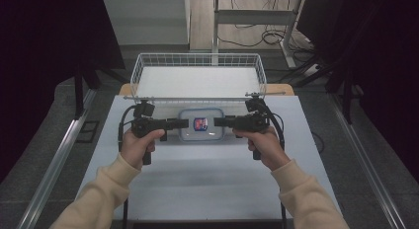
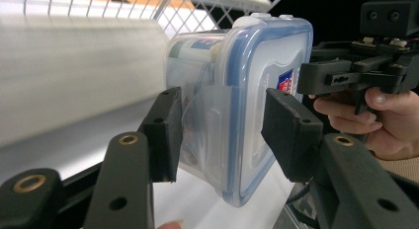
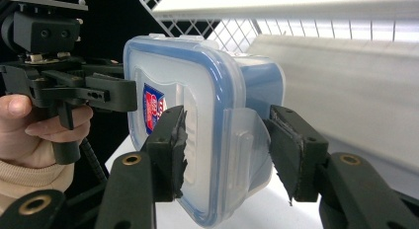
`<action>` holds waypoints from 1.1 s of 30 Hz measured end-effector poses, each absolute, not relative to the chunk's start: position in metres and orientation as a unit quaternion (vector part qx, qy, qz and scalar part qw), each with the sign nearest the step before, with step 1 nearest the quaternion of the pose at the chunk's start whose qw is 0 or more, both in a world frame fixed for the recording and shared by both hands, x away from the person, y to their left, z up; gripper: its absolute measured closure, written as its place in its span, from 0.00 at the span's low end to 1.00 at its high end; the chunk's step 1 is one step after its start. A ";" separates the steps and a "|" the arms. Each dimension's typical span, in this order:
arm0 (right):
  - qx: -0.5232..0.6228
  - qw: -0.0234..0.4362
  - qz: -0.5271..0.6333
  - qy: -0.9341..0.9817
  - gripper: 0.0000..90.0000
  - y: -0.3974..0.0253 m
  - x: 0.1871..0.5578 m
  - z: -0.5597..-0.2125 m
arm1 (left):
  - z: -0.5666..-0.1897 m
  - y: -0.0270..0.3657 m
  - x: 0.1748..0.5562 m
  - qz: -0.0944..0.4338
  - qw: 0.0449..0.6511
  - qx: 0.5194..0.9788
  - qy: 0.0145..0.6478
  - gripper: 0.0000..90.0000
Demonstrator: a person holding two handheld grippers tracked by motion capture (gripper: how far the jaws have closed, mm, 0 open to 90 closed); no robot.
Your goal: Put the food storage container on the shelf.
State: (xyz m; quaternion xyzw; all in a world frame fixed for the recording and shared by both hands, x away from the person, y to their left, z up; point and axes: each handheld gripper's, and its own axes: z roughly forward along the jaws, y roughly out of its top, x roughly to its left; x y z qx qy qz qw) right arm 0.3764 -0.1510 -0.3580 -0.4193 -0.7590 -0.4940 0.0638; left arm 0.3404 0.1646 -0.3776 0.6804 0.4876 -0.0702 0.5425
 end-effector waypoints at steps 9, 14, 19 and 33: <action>-0.411 0.054 -0.494 -0.765 0.55 -0.144 0.390 -0.331 | -0.357 0.171 0.353 -0.064 0.552 0.678 0.482 0.57; -0.408 0.050 -0.495 -0.765 0.55 -0.141 0.401 -0.318 | -0.344 0.174 0.365 -0.063 0.554 0.676 0.481 0.57; -0.404 0.048 -0.499 -0.765 0.55 -0.140 0.413 -0.307 | -0.332 0.175 0.377 -0.059 0.553 0.680 0.478 0.57; -0.410 0.061 -0.499 -0.761 0.55 -0.136 0.455 -0.293 | -0.316 0.179 0.419 -0.067 0.545 0.681 0.484 0.57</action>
